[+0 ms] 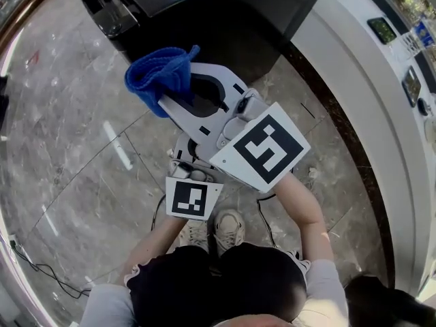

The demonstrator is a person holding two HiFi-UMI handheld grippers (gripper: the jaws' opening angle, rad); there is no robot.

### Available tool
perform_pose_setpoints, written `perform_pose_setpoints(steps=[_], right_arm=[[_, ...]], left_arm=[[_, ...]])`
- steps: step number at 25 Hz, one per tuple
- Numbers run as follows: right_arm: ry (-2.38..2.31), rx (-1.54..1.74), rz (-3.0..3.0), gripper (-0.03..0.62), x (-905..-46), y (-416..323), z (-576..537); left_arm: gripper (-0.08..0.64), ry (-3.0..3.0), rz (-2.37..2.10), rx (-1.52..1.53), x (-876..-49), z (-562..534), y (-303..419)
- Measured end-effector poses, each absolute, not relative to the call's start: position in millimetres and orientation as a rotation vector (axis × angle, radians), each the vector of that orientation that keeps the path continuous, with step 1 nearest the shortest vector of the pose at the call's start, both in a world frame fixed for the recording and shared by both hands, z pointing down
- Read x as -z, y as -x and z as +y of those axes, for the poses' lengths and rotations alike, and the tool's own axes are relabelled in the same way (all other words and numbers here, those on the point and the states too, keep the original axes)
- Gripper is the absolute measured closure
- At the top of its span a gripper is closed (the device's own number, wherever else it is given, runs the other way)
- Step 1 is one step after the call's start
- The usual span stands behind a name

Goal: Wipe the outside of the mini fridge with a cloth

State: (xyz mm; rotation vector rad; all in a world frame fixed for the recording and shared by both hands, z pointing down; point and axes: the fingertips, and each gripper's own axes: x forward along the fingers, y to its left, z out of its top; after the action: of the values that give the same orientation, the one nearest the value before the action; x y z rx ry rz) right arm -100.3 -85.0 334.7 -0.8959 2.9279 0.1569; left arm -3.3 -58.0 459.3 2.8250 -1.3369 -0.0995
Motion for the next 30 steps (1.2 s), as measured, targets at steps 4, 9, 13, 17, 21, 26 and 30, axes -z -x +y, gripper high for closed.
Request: perform_pose_setpoints(steps=[4,9,13,17,21,26,30], right_arm=[[0.927,-0.133,2.918,0.517,-337.6,87.5,-89.2],[1.079,-0.144,2.904,0.517,-342.0,47.6,-104.1],[1.210,-0.165,2.851,0.517,-343.0,15.7,-121.0],[1.329,-0.182,2.801,0.517,-347.6,-14.3,-135.6],[1.451,-0.223,2.765,0.517,-347.9,-43.2,-150.4],[1.611,-0.181,2.689,0.517,-348.5,-84.8,-169.4],[1.723,-0.167,2.624,0.517,-348.7,-117.4,-186.4]], left_arm=[[0.555,-2.822,-1.320,0.106,-460.7,-57.0,-0.3],[0.555,-2.829,-1.314,0.110,-461.1,-56.9,-2.8],[0.555,-2.822,-1.302,0.112,-461.5,-58.4,-4.3],[0.555,-2.835,-1.289,0.111,-460.0,-57.7,-8.3],[0.555,-2.835,-1.283,0.103,-461.1,-57.8,-9.1],[0.555,-2.841,-1.273,0.102,-460.0,-56.7,-11.4],[0.555,-2.837,-1.273,0.100,-460.3,-58.4,-10.5]])
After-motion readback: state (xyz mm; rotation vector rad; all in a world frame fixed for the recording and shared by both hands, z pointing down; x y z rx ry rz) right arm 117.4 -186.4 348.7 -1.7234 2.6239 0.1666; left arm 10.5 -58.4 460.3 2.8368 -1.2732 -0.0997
